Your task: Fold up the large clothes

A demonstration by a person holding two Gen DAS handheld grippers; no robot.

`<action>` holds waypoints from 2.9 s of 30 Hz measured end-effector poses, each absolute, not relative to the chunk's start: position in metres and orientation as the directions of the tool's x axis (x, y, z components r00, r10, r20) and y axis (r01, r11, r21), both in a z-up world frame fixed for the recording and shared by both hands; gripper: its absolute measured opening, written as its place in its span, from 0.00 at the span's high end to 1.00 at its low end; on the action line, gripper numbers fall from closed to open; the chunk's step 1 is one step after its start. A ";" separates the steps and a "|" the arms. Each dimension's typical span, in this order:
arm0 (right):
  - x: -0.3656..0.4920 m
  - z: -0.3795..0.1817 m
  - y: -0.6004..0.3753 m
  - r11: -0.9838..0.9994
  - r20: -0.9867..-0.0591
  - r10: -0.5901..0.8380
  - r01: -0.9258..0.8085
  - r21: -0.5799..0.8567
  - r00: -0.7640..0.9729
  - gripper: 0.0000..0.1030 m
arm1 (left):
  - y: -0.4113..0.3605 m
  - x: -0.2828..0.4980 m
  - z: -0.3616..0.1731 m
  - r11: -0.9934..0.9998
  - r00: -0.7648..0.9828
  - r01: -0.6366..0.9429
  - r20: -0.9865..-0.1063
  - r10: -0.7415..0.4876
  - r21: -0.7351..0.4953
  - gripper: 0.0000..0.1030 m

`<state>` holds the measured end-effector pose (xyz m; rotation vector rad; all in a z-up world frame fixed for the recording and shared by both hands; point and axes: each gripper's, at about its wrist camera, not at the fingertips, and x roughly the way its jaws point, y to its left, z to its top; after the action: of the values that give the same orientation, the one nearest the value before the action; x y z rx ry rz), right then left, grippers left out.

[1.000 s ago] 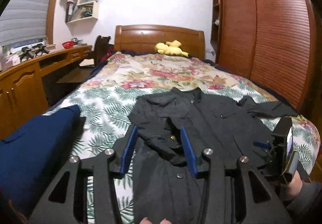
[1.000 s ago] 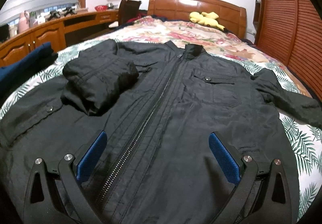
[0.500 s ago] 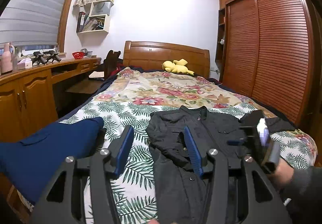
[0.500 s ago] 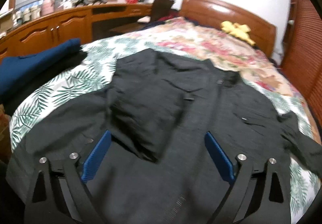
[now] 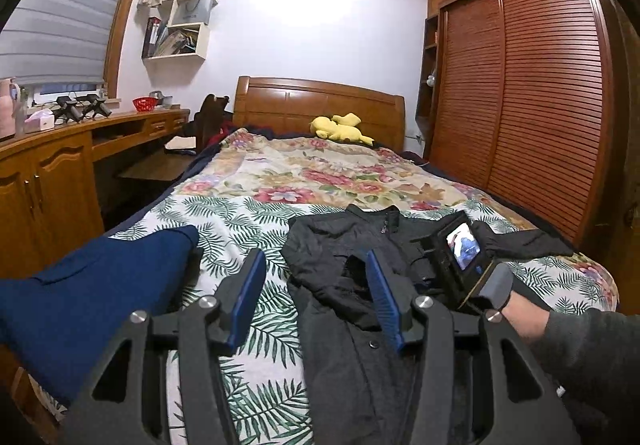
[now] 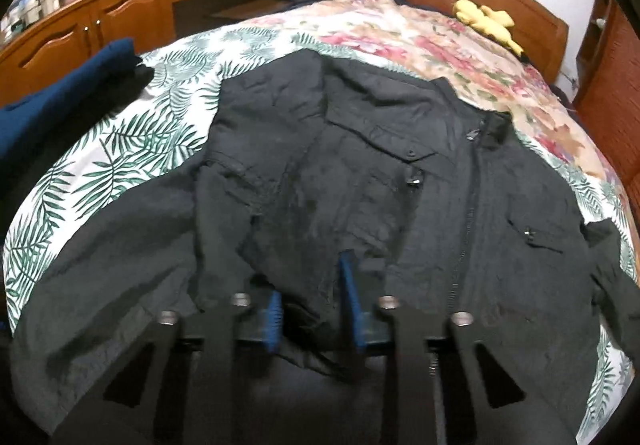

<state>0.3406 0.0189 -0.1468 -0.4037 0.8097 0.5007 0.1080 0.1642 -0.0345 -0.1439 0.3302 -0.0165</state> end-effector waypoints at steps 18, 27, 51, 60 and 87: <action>0.222 -0.048 -0.113 0.879 -0.500 0.369 -0.469 -0.086 0.784 0.97 | 0.097 0.149 -0.057 0.987 0.887 0.110 -0.436 -0.149 -0.115 0.51; 0.232 -0.102 -0.157 0.945 -0.660 0.219 -0.325 -0.040 0.718 0.96 | 0.067 0.160 -0.060 0.984 0.871 0.148 -0.458 -0.175 -0.094 0.51; 0.222 -0.110 -0.232 0.959 -0.679 0.150 -0.272 -0.077 0.719 0.54 | -0.002 0.189 -0.056 0.960 0.852 0.249 -0.441 -0.281 -0.130 0.51; 0.245 -0.097 -0.291 0.969 -0.676 0.140 -0.240 -0.056 0.723 0.36 | -0.029 0.200 -0.063 0.957 0.841 0.272 -0.459 -0.288 -0.102 0.51; 0.395 -0.114 -0.504 0.942 -0.751 -0.020 0.265 0.207 0.659 0.27 | -0.068 0.204 -0.077 0.932 0.777 0.355 -0.530 -0.340 -0.077 0.51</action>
<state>0.3951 -0.5043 -0.1143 0.3128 0.8385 -0.1646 0.2043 -0.0677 -0.0766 0.0277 0.5676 -0.3762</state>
